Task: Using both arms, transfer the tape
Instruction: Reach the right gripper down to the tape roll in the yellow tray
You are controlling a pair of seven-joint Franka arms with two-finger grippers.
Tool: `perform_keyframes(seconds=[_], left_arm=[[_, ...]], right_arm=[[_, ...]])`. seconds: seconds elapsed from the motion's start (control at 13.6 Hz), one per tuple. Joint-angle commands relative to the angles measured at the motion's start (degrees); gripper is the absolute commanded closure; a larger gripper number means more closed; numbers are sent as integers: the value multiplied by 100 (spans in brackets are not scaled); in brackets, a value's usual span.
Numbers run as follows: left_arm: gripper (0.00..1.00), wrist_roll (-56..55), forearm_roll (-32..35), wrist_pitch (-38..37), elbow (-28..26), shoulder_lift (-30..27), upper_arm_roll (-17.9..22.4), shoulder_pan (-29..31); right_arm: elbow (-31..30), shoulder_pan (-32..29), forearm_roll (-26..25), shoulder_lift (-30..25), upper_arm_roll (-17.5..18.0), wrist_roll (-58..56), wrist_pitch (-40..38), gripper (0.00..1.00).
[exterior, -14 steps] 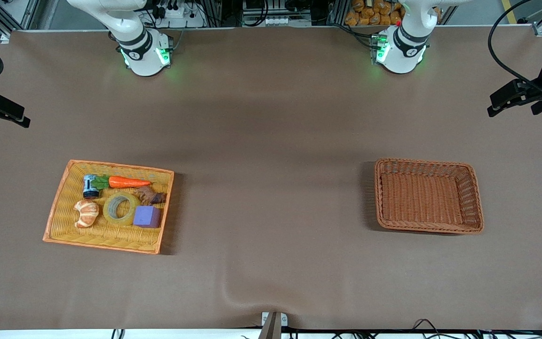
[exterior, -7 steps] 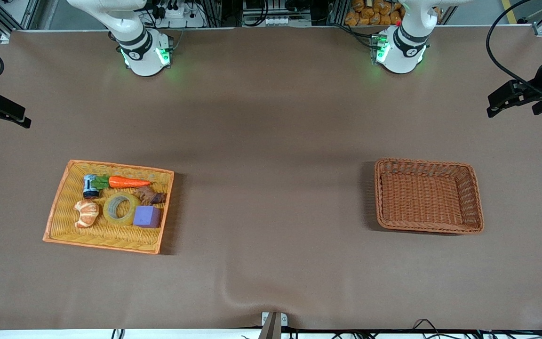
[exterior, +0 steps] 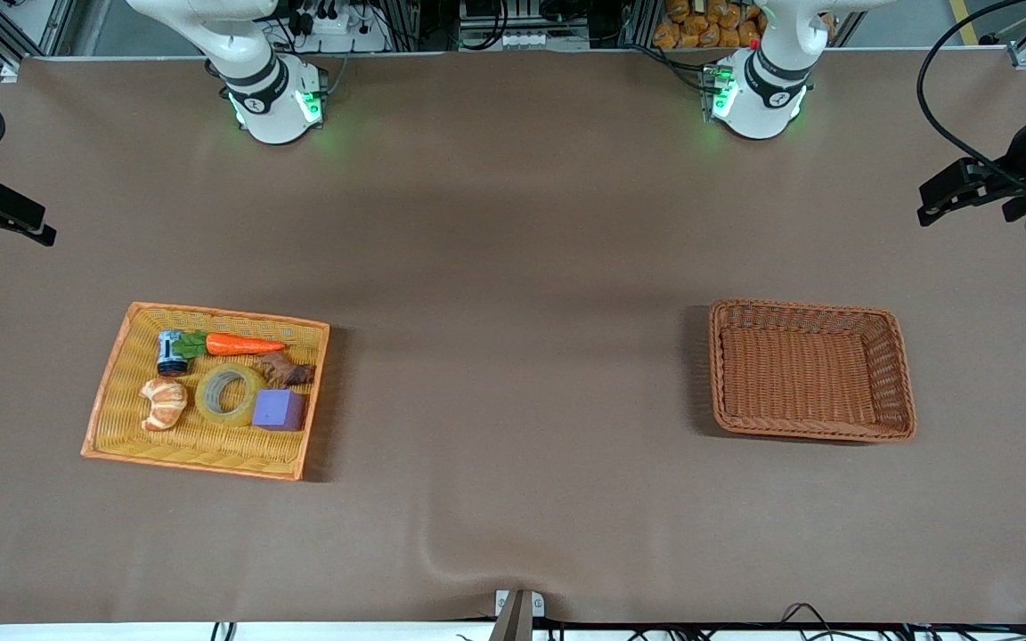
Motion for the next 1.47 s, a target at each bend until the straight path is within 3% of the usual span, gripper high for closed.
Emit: perform_keyframes(seconds=[0.0,0.29,0.52,0.96,1.4], left_arm=[[0,56,63,-53,69,106,-28,-27],[0,21,63,-18,25,238,-28,-62],[0,21,63,-9,16,238,-28,-62],[0,21,63,184,-28,405,-28,-45],[0,21,63,615,-37,800,-37,-176]], right_arm=[[10,23,60,5,9,96,2,0],[-296,32,60,-4,9,96,246,0],[-981,286,69,109,18,26,1246,0],[-1080,727,86,1524,18,-807,2470,0],[-1247,551,535,2367,18,-3090,2928,0]])
